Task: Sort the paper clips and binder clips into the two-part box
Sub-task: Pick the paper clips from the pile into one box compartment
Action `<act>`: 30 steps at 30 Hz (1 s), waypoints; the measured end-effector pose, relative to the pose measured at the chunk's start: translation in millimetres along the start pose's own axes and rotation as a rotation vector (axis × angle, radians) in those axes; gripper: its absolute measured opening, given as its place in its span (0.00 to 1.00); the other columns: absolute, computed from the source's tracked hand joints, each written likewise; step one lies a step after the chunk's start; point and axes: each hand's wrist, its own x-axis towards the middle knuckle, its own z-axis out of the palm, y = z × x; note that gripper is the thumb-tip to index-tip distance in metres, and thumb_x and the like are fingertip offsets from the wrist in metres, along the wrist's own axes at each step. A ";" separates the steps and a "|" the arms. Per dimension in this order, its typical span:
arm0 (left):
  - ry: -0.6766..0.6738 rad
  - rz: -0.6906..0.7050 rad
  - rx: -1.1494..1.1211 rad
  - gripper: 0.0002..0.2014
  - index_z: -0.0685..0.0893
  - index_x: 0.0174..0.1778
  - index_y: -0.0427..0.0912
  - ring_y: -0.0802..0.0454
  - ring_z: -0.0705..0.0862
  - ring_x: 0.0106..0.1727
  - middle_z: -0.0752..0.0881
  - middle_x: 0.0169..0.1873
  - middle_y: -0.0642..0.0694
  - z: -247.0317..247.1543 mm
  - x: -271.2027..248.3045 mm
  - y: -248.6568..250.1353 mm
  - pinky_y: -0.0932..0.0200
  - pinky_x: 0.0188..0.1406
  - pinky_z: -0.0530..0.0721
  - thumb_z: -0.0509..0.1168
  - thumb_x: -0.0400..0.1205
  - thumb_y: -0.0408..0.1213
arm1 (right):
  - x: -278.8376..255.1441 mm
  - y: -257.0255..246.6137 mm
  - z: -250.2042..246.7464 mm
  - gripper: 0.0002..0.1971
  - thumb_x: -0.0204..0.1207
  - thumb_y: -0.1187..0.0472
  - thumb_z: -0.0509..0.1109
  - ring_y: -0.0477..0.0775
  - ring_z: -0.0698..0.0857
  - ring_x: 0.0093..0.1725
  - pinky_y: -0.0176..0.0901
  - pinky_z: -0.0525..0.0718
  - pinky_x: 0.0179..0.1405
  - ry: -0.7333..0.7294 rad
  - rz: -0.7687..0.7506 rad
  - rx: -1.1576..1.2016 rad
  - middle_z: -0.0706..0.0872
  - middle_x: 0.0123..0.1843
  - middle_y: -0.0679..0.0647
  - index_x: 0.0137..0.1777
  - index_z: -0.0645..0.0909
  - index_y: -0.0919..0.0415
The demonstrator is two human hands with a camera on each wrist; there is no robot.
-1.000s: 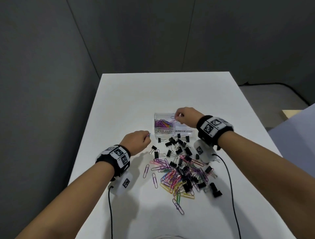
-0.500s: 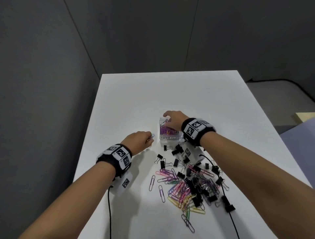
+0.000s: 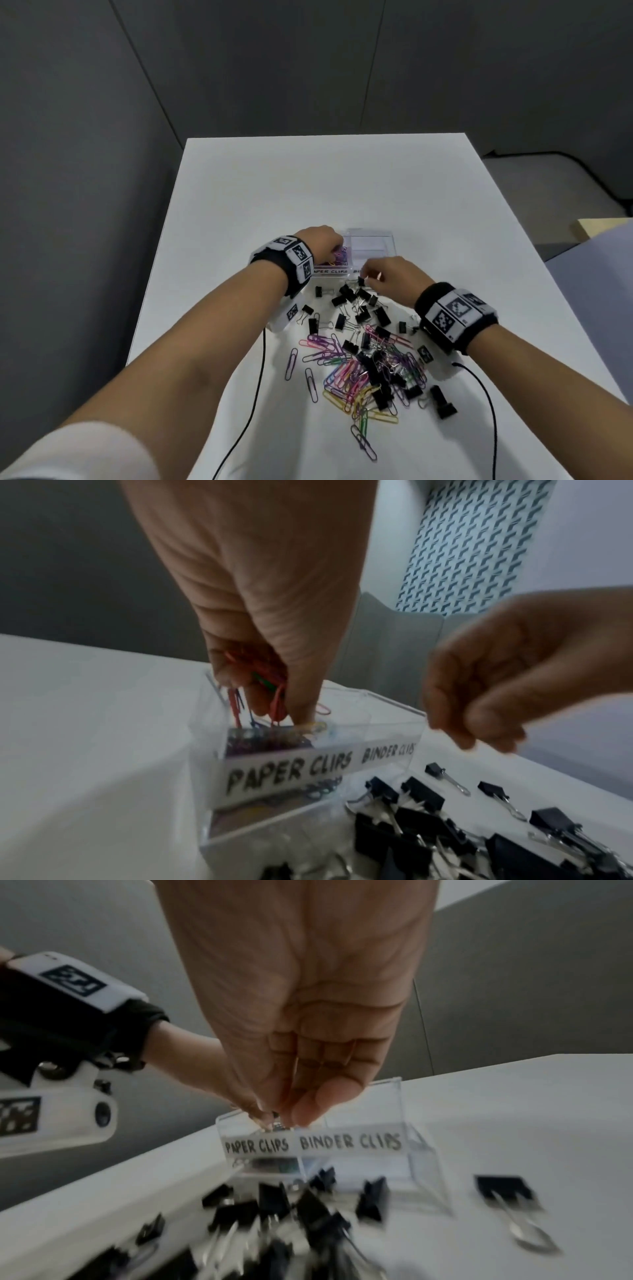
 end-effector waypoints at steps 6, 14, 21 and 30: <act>0.147 0.065 0.029 0.16 0.79 0.67 0.46 0.45 0.79 0.64 0.80 0.64 0.45 4.7 -9.2 3.0 0.51 0.55 0.79 0.57 0.85 0.44 | -22.3 29.2 16.5 0.06 0.79 0.61 0.65 0.51 0.80 0.43 0.43 0.80 0.47 -0.102 0.052 -0.098 0.88 0.51 0.56 0.51 0.81 0.60; 0.248 0.280 0.091 0.12 0.83 0.55 0.42 0.48 0.82 0.55 0.84 0.52 0.46 38.1 -58.9 21.3 0.63 0.41 0.73 0.56 0.84 0.40 | -54.5 38.2 41.9 0.07 0.78 0.59 0.65 0.49 0.79 0.43 0.38 0.77 0.41 -0.238 0.084 -0.314 0.86 0.53 0.53 0.53 0.81 0.58; 0.081 0.339 0.128 0.17 0.75 0.69 0.42 0.46 0.79 0.63 0.78 0.64 0.44 76.5 -73.1 61.7 0.52 0.52 0.81 0.57 0.85 0.42 | -61.7 35.9 57.3 0.08 0.79 0.60 0.63 0.56 0.84 0.53 0.46 0.81 0.50 -0.103 0.106 -0.298 0.83 0.55 0.55 0.54 0.80 0.59; 0.071 0.163 0.168 0.13 0.77 0.62 0.37 0.40 0.80 0.62 0.82 0.59 0.40 86.6 -51.1 100.9 0.46 0.54 0.80 0.59 0.84 0.37 | -70.9 36.1 54.0 0.11 0.81 0.60 0.59 0.59 0.79 0.57 0.51 0.81 0.51 0.004 0.094 -0.300 0.80 0.56 0.59 0.54 0.80 0.64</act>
